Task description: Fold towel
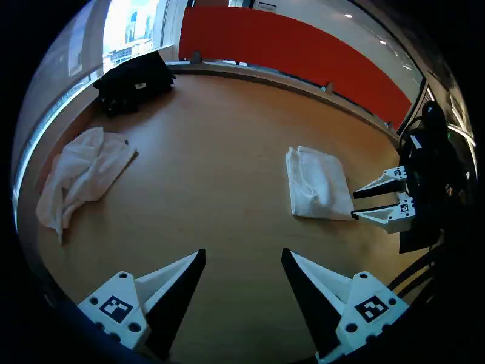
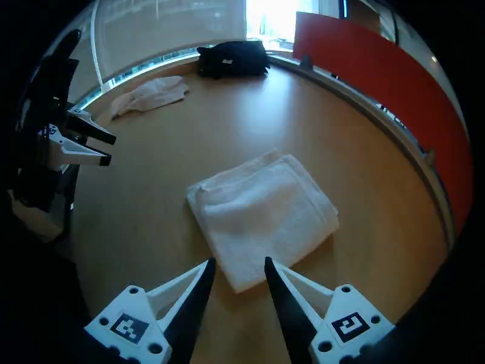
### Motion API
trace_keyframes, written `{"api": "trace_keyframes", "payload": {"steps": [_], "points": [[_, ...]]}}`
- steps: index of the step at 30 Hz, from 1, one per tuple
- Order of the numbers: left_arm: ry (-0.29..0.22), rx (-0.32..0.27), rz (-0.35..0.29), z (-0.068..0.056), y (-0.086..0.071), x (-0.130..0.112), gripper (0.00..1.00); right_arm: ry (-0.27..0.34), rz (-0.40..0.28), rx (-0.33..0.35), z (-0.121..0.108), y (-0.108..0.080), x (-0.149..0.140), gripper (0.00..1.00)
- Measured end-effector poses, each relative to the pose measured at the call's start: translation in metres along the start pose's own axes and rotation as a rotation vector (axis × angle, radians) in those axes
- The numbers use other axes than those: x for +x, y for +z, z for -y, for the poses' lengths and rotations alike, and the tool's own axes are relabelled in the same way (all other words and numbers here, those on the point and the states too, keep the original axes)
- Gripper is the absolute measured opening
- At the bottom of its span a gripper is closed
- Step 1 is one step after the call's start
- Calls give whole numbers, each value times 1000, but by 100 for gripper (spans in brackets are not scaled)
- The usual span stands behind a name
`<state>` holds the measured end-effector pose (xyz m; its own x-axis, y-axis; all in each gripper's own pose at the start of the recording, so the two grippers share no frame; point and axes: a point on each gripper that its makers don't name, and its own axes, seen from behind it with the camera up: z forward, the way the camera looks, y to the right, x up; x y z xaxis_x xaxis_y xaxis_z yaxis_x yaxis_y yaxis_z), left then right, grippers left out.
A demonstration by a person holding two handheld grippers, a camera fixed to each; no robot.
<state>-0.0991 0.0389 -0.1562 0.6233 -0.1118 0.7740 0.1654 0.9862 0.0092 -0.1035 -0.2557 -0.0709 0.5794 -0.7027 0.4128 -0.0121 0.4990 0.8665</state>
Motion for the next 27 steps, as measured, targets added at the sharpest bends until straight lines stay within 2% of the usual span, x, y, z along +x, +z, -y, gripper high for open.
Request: {"api": "trace_keyframes", "payload": {"steps": [6, 20, 23, 27], "points": [[4, -1, 2, -1, 0, -1, 93, 23, 8, -19, -3, -2, -11, 62], [2, -3, 1, -4, 0, -3, 93, 55, 35, -34, 3, 9, -34, 61], [2, -3, 1, -4, 0, -3, 93, 61, 36, -39, 3, 9, -36, 57], [3, -4, 2, -4, 0, -3, 93, 72, 36, -47, 0, 10, -36, 44]]}}
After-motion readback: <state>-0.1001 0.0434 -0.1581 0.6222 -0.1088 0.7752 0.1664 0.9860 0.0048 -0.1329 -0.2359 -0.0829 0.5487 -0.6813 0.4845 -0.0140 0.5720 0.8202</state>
